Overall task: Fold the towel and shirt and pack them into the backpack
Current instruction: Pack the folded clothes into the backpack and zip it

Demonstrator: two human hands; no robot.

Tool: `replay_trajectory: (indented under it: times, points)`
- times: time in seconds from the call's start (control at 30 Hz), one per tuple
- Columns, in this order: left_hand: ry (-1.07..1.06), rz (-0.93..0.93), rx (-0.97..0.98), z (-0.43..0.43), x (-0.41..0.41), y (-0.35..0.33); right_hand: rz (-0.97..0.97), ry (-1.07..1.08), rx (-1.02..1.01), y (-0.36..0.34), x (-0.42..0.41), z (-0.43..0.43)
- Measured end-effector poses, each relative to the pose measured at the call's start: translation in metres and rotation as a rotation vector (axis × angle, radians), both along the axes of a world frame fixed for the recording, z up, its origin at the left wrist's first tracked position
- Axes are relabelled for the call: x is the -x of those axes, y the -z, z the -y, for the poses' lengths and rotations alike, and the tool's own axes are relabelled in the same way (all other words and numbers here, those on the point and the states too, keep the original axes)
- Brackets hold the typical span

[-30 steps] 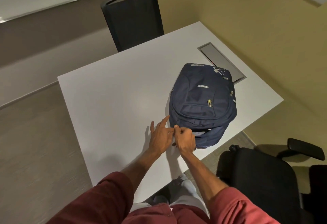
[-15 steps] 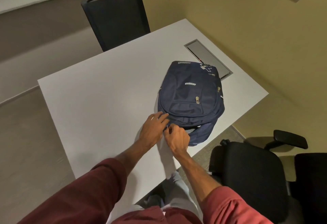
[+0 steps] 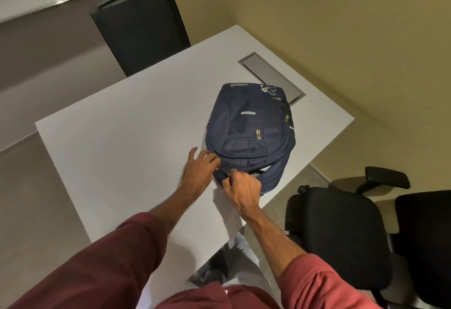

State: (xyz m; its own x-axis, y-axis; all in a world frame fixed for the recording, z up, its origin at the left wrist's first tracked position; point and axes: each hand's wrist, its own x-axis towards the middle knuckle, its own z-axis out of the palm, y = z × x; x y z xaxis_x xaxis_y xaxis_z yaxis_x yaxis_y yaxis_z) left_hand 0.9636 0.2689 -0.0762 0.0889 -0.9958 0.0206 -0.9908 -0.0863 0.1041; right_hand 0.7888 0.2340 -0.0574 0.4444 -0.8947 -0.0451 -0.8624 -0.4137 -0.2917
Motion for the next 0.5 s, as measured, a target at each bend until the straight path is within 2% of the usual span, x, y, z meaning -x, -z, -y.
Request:
replay_trajectory:
  times: [0.23,0.5]
  points:
    - [0.013,0.045,0.033,0.004,-0.005,-0.009,-0.009,0.018,0.06,-0.007,0.027,0.01]
    - [0.007,0.058,-0.005,0.003,-0.004,-0.007,-0.068,0.142,0.001,-0.013,0.075,0.033]
